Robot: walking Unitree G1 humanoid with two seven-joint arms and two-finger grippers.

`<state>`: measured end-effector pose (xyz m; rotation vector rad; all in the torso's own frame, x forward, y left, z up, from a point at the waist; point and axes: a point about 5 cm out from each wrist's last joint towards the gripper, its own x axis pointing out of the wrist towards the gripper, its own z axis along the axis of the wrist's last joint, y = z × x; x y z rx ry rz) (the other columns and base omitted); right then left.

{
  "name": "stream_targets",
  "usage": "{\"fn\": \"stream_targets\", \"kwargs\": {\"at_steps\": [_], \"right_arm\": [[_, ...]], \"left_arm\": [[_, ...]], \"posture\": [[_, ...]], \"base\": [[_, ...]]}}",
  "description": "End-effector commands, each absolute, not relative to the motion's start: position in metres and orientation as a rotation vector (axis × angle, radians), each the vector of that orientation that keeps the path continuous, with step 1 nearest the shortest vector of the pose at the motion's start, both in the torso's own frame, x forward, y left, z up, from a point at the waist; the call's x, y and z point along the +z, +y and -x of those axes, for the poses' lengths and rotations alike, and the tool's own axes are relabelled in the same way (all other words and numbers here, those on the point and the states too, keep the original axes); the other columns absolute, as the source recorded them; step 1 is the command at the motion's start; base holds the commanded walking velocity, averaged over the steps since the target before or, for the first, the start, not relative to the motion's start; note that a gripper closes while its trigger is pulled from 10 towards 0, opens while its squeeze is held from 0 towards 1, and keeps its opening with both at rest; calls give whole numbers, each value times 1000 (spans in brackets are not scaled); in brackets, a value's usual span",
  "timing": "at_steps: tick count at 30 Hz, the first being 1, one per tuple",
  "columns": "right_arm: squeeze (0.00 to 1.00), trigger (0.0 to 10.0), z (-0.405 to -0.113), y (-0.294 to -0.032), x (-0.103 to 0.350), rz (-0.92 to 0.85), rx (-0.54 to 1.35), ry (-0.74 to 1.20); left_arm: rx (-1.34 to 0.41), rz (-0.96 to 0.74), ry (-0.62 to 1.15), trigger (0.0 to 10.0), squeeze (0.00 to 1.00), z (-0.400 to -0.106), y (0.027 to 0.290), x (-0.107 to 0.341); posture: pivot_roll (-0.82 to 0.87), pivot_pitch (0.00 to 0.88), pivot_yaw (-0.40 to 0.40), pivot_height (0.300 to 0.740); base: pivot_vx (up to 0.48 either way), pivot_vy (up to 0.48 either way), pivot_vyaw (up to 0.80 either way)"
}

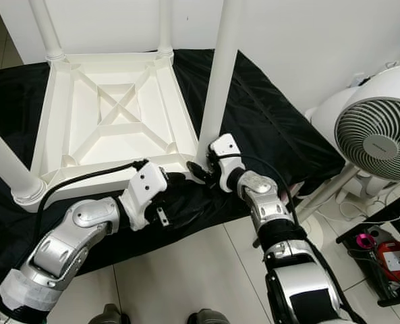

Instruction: Building children table

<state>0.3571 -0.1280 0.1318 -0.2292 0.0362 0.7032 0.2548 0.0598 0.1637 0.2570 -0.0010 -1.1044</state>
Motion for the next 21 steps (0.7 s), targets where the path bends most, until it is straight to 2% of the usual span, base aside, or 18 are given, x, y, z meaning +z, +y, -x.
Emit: {"fn": "stream_targets", "kwargs": {"at_steps": [1, 4, 10, 13, 18, 21], "right_arm": [[0, 10000, -358, -122, 130, 207, 672, 41], [0, 10000, -357, -120, 130, 198, 647, 31], [0, 10000, -353, -108, 130, 110, 437, 21], [0, 10000, -353, -107, 130, 99, 413, 22], [0, 10000, -340, -87, 129, -10, 171, 11], [0, 10000, -335, -77, 127, -41, 150, 19]], "left_arm": [[-1092, -262, -2, 10000, 0, -255, 61, 163], [-1093, -262, -1, 10000, 0, -255, 61, 163], [-1091, -263, 0, 10000, 0, -254, 62, 162], [-1091, -263, 0, 10000, 0, -254, 62, 162], [-1095, -269, 3, 10000, 0, -253, 62, 162], [-1097, -270, 2, 10000, 0, -254, 62, 162]], "posture": [[-43, 43, -57, 740], [-41, 45, -59, 740], [-38, 42, -60, 740], [-38, 42, -60, 740], [-36, 35, -60, 740], [-36, 34, -60, 740]], "base": [[0, 0, 0], [0, 0, 0], [0, 0, 0], [0, 0, 0], [0, 0, 0], [0, 0, 0]]}}
